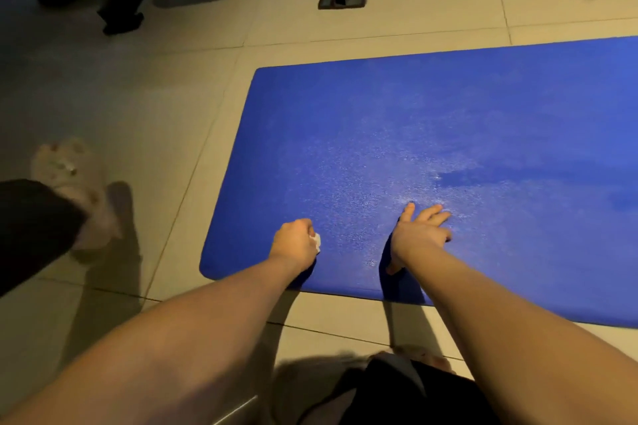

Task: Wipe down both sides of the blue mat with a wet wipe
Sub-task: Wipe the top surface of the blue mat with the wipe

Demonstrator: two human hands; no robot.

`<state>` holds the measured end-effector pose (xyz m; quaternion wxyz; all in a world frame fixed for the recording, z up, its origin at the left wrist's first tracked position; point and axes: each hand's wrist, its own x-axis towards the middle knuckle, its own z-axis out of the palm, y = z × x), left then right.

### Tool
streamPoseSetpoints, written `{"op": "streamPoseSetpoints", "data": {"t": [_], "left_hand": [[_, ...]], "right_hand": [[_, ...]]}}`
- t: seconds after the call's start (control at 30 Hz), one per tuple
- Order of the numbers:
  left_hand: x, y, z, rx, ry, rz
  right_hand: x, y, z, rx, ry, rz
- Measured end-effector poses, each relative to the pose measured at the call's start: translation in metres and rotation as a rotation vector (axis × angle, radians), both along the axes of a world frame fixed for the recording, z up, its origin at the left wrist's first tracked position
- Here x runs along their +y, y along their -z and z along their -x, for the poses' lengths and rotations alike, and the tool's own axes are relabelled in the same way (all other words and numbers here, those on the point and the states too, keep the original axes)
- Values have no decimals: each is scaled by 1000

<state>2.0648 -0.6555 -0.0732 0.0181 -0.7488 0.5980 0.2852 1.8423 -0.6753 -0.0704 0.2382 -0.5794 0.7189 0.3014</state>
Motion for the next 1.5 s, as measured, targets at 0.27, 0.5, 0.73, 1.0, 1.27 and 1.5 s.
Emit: {"op": "streamPoseSetpoints", "data": {"t": [0.27, 0.5, 0.73, 1.0, 1.27, 1.5], "left_hand": [[30, 5, 40, 144, -42, 131], [18, 13, 63, 130, 415, 200], [-2, 15, -64, 37, 225, 327], [24, 17, 23, 142, 237, 185], [23, 14, -30, 4, 451, 370], [28, -7, -84, -149, 396, 213]], "right_hand": [[-8, 0, -12, 57, -17, -20], [-6, -2, -9, 131, -74, -36], [-6, -1, -9, 128, -50, -45], [-6, 6, -9, 130, -37, -44], [25, -7, -13, 87, -22, 133], [48, -26, -27, -117, 151, -129]]}}
